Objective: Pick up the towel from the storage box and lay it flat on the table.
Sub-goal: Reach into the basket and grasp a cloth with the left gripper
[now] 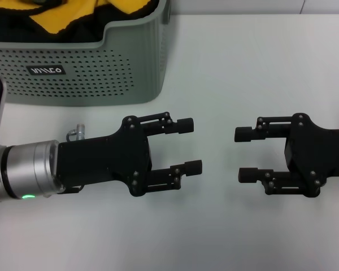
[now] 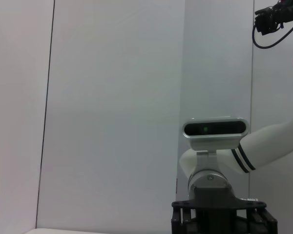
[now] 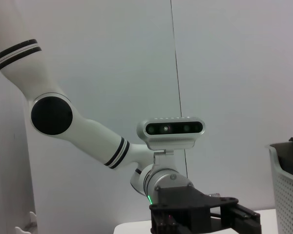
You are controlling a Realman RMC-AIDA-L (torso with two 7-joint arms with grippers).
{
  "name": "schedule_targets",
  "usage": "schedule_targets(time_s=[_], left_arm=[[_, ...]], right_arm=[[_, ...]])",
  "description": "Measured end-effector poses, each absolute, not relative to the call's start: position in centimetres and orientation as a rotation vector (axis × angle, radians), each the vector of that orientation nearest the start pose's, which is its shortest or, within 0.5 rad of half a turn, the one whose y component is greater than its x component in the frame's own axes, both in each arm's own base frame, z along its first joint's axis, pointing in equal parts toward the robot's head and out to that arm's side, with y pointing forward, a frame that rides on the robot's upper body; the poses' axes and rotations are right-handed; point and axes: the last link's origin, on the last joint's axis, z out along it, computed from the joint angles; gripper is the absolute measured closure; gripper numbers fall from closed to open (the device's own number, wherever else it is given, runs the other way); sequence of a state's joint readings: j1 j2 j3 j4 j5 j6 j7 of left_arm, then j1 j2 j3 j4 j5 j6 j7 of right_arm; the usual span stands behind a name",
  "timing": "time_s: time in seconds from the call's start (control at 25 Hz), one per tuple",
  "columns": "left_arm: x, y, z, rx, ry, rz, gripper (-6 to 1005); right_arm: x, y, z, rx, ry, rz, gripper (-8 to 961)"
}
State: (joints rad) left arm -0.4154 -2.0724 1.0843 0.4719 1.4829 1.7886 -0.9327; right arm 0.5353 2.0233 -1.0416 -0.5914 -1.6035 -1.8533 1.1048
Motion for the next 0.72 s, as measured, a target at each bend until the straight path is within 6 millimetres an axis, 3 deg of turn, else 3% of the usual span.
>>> schedule_targets(time_s=[0.56, 0.72], left_arm=[[-23.5, 26.8, -2.3, -2.723, -0.136, -1.246, 330], [-24.6, 27.6, -0.4, -2.514, -0.208, -1.282, 330]], right_arm=[[20.6, 29.5, 0.0, -2.943, 0.013, 1.163, 354], [20.6, 29.6, 0.1, -2.93, 0.013, 1.168, 353]])
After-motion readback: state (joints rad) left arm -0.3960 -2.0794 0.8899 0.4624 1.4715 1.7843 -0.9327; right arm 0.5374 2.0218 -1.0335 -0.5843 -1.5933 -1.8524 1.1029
